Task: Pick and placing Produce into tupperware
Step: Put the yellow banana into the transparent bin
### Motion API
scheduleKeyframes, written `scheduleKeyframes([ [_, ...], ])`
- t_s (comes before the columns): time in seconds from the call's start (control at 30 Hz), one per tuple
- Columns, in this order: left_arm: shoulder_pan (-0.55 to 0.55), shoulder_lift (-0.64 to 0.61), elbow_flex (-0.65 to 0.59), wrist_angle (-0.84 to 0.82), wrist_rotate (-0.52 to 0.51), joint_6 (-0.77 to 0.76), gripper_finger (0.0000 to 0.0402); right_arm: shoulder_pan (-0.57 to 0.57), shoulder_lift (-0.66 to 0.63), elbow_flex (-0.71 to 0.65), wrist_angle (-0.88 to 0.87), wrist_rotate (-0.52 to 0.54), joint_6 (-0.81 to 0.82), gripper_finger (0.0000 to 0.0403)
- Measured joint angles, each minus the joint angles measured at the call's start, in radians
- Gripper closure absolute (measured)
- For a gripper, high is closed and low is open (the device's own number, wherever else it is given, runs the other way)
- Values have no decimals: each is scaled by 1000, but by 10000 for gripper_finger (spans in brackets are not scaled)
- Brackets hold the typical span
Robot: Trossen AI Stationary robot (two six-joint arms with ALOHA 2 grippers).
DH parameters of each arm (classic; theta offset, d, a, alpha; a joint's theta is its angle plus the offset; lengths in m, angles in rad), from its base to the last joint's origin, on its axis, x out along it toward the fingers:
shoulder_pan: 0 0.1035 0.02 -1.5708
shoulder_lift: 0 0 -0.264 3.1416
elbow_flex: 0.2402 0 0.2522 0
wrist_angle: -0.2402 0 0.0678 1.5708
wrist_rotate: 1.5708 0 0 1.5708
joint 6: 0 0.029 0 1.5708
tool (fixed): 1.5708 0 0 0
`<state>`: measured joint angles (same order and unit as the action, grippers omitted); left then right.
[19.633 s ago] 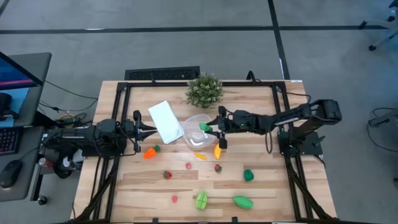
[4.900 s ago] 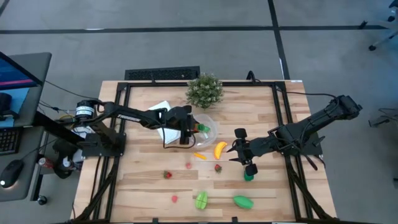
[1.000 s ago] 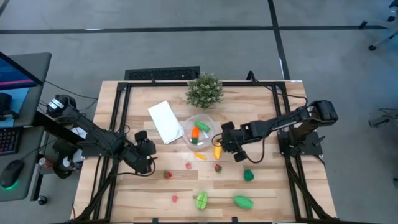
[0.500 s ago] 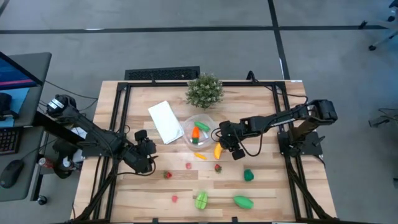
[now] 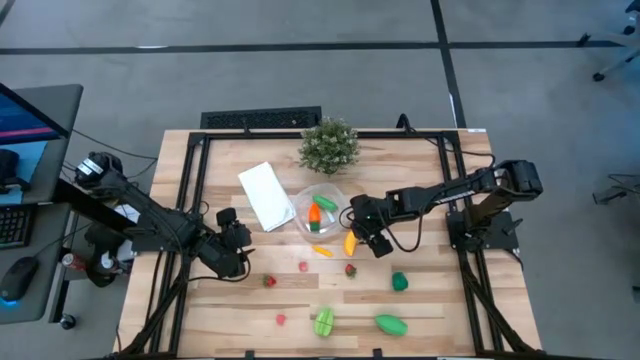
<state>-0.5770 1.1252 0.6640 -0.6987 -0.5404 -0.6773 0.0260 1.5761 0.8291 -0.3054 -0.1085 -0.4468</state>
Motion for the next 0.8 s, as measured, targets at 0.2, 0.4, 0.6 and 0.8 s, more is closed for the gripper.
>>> scheduleKeyframes([
  [0.2, 0, 0, 0, 1, -4, -8, 173, 7, 0, 0, 18, 0, -14, 121],
  [0.4, 0, 0, 0, 2, -16, -10, 173, 7, 61, 0, 53, 0, -17, 121],
  [0.6, 0, 0, 0, -1, -16, -18, 173, 6, 134, 12, 49, 0, 13, 121],
  [0.8, 0, 0, 0, -1, -18, -18, 173, 6, 134, 18, 66, 0, 27, 121],
])
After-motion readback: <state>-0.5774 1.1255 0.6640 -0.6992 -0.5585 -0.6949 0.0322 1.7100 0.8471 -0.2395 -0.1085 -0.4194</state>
